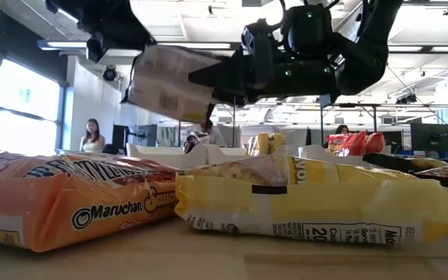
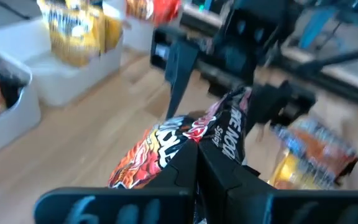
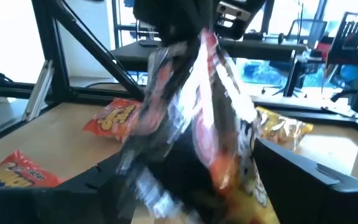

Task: Sort Maruchan noodles
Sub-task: Put the black noodle into the left white bin

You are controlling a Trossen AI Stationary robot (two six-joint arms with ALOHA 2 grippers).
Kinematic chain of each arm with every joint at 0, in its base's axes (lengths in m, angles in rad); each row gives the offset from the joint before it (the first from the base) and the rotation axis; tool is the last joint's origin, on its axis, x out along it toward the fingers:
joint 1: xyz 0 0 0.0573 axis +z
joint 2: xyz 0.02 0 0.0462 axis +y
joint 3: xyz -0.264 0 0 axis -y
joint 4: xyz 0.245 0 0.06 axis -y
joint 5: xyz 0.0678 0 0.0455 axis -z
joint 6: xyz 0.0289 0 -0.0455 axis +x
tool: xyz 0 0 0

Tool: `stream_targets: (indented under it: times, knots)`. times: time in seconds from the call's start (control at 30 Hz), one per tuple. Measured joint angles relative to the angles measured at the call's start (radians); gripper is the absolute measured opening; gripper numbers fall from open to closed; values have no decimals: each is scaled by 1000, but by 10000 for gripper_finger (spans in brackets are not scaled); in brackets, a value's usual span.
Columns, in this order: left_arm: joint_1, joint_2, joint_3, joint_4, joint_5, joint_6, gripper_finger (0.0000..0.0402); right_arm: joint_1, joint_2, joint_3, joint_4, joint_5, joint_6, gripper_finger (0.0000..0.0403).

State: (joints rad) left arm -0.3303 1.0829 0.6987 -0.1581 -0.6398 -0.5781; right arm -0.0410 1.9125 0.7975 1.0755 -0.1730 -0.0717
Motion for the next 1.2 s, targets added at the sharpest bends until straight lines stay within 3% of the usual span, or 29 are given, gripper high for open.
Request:
stream_targets:
  times: [0.37, 0.57, 0.77, 0.9, 1.07, 1.2]
  knots:
    - [42, -86, 0, 101, 39, 103, 0, -1, 0, 0, 92, -2, -34, 270]
    - [43, -85, 0, 190, 87, 191, 0, -21, 0, 0, 127, -3, -18, 215]
    - [43, -109, 0, 175, 82, 209, 6, -53, -15, 0, 117, -19, 1, 139]
    - [43, -151, 11, 95, 81, 275, 27, -80, -49, 0, 67, -50, 41, 87]
    - [86, -216, 124, -170, 81, 311, 65, -116, -143, 8, -150, -56, 48, 28]
    - [143, -228, 191, -286, 160, 319, 97, -127, -196, 49, -314, -54, 40, 5]
